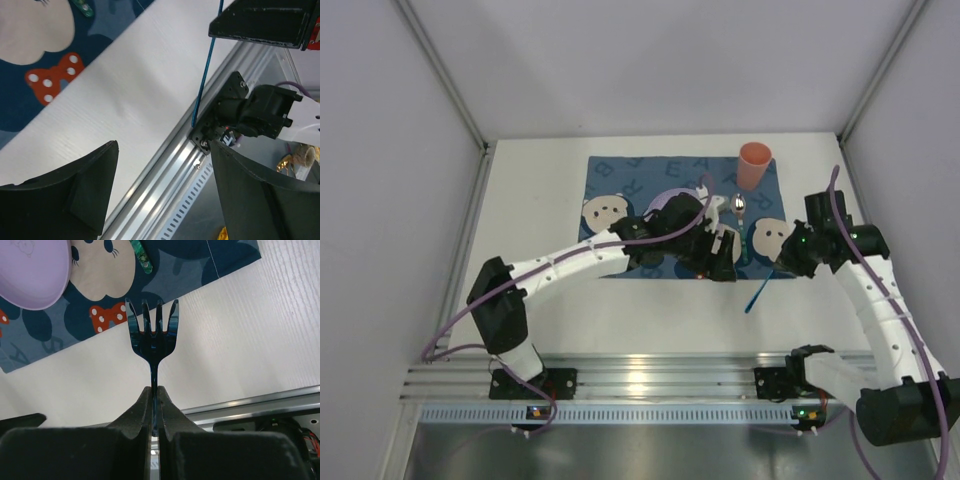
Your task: Set the dinner table for one person
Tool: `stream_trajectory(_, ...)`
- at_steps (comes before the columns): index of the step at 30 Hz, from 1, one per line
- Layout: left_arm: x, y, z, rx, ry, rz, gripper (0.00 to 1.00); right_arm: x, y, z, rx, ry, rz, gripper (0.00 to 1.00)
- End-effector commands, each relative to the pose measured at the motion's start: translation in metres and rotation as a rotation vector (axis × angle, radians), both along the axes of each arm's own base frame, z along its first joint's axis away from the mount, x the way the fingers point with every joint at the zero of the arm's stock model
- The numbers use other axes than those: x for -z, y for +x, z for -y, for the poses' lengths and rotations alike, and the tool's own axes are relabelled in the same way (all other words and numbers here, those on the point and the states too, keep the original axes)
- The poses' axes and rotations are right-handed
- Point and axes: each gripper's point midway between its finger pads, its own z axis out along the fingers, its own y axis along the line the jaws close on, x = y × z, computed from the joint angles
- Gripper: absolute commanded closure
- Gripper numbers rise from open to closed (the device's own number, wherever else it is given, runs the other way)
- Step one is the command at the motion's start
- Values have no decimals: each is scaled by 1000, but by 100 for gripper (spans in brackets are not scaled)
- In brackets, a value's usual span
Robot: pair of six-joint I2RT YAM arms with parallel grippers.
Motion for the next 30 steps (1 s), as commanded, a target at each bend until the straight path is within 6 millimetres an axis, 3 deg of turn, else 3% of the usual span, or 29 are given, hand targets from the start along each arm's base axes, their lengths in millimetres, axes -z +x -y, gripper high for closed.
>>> stream_trajectory(1, -28, -23, 37, 96, -142, -1, 21, -23, -3, -10, -20, 52, 54, 100)
stream_trajectory(5, -19, -39, 51, 127, -125, -14, 24, -29, -5, -11, -23, 62, 68, 100)
stream_trajectory(14, 4, -45, 58, 121, -45, -10, 30, -36, -6, -16, -45, 89, 85, 100)
stream_trajectory(23, 5, -49, 71, 139, -22, 26, 33, -36, -8, -19, -56, 103, 82, 100)
stream_trajectory(30, 13, -54, 77, 165, -8, 9, 43, -40, -7, -20, -57, 109, 94, 100)
